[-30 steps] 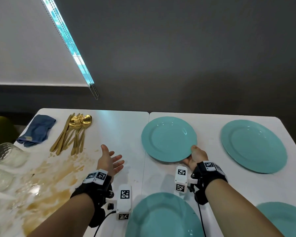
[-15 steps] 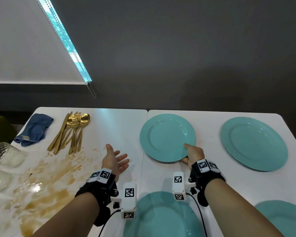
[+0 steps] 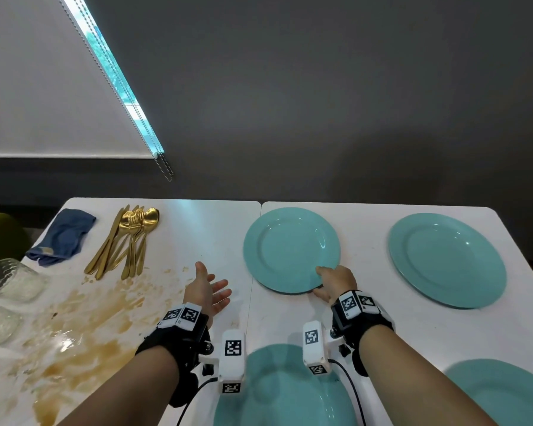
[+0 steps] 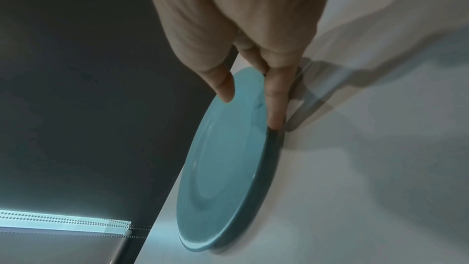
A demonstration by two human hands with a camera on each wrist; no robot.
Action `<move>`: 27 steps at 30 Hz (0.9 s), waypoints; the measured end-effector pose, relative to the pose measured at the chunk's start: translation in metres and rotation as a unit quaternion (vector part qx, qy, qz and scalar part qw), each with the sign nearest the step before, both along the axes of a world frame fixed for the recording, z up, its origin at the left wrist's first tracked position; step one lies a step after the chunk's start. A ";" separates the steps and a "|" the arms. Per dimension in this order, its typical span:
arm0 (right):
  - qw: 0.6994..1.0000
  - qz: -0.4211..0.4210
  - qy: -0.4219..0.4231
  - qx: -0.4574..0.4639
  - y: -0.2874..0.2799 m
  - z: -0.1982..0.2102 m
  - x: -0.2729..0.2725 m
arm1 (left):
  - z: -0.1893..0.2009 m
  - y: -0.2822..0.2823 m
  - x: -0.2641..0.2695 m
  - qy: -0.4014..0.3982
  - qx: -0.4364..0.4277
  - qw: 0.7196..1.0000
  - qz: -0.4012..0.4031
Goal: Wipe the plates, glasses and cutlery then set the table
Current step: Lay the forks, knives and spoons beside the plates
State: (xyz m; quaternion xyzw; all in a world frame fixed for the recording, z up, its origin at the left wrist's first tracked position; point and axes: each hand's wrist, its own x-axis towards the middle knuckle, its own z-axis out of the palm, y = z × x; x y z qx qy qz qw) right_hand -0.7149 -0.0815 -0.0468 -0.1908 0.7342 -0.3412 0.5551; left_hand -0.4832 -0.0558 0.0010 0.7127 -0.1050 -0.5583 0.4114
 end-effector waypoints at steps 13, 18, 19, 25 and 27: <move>0.990 0.068 0.115 0.046 0.010 0.024 0.007 | 0.002 0.006 0.029 -0.062 0.013 0.994 -0.086; 0.984 0.088 0.144 0.060 0.027 0.036 0.019 | 0.000 -0.006 0.076 -0.167 0.025 0.970 -0.173; 0.985 0.080 0.144 0.058 0.030 0.040 0.024 | 0.001 -0.011 0.090 -0.190 0.028 0.964 -0.184; 0.994 0.013 0.110 0.023 0.040 0.075 0.078 | 0.000 -0.039 0.171 -0.375 0.084 0.880 -0.281; 0.995 -0.008 0.100 0.021 0.045 0.084 0.103 | 0.004 -0.047 0.193 -0.416 0.080 0.848 -0.318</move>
